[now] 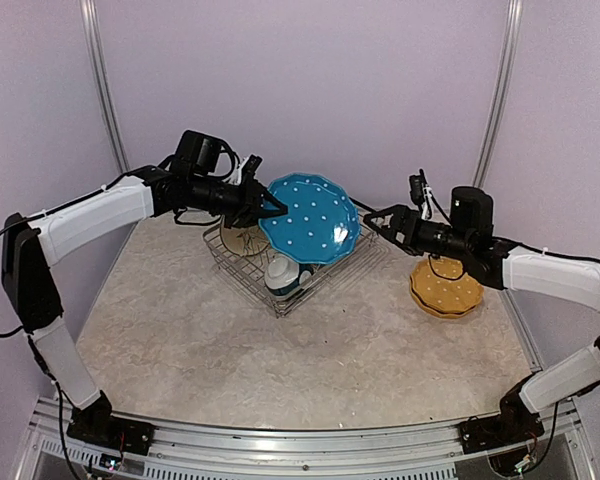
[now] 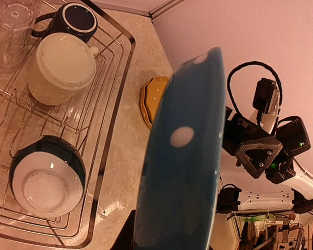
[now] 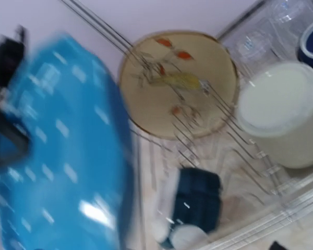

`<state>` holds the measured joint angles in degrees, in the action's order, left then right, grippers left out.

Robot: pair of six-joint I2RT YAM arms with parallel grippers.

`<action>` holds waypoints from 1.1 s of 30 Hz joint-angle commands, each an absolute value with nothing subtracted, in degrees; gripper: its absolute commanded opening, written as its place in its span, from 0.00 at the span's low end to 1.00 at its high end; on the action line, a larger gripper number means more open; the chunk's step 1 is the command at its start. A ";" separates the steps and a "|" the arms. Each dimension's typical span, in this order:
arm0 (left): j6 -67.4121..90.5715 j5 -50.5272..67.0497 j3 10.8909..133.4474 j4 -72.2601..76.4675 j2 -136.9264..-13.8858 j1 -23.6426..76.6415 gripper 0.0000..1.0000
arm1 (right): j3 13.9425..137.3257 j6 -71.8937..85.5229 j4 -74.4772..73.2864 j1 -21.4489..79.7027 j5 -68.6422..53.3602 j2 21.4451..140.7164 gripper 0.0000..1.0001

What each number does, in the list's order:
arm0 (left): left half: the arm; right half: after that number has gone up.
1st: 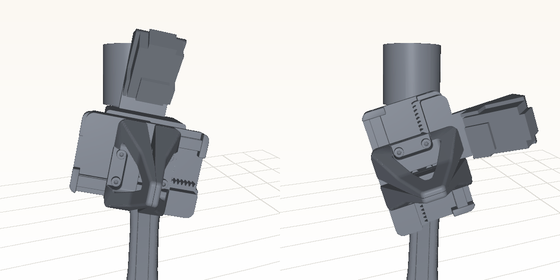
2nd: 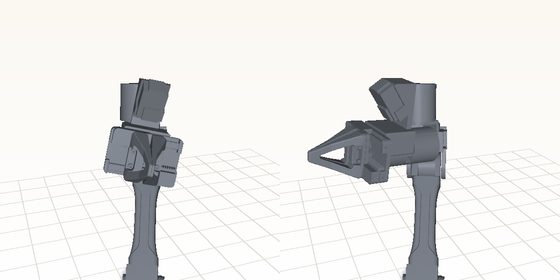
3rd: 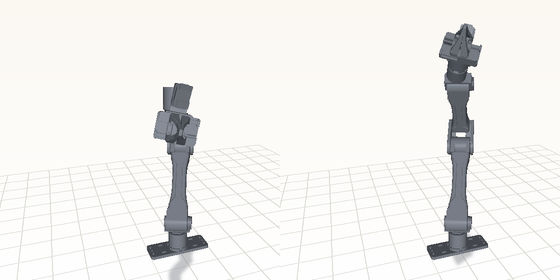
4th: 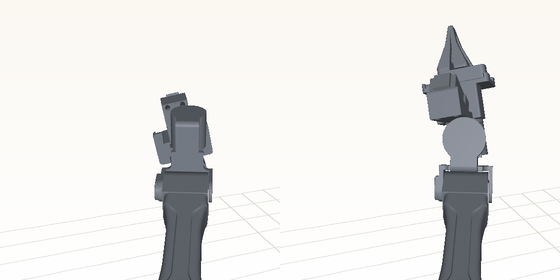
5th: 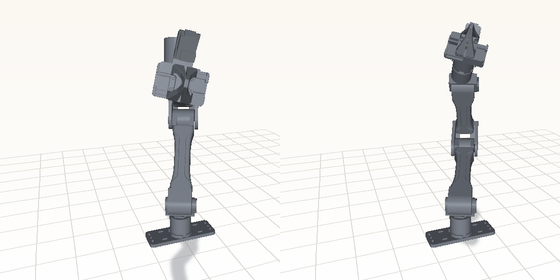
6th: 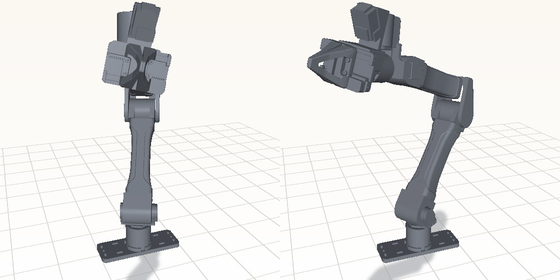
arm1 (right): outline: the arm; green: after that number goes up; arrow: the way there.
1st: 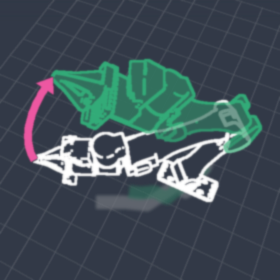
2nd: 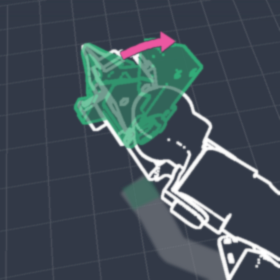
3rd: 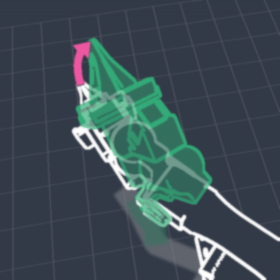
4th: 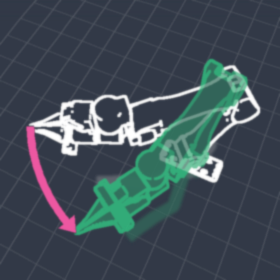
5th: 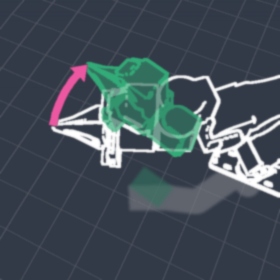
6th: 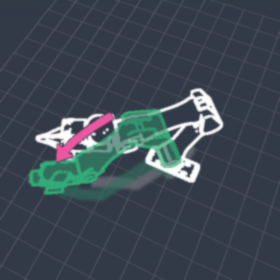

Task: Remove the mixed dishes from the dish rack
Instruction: Pass from the left arm to the right

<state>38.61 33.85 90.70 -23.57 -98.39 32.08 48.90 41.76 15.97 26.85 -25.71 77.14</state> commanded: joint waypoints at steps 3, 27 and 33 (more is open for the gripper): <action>42.08 36.98 93.53 -14.16 -99.89 34.36 0.00 | 46.41 50.21 28.61 27.67 -26.64 79.06 0.81; 51.66 36.98 85.91 1.07 -102.02 38.06 0.00 | 41.24 60.73 46.64 30.38 -26.22 87.26 0.00; 49.21 35.54 86.32 -3.13 -101.95 38.23 0.06 | 40.75 59.40 44.55 30.24 -23.59 84.59 0.00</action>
<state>46.17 32.69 84.42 -8.91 -103.28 37.71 41.60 63.57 41.87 29.26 -23.94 87.39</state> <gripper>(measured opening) 0.187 0.144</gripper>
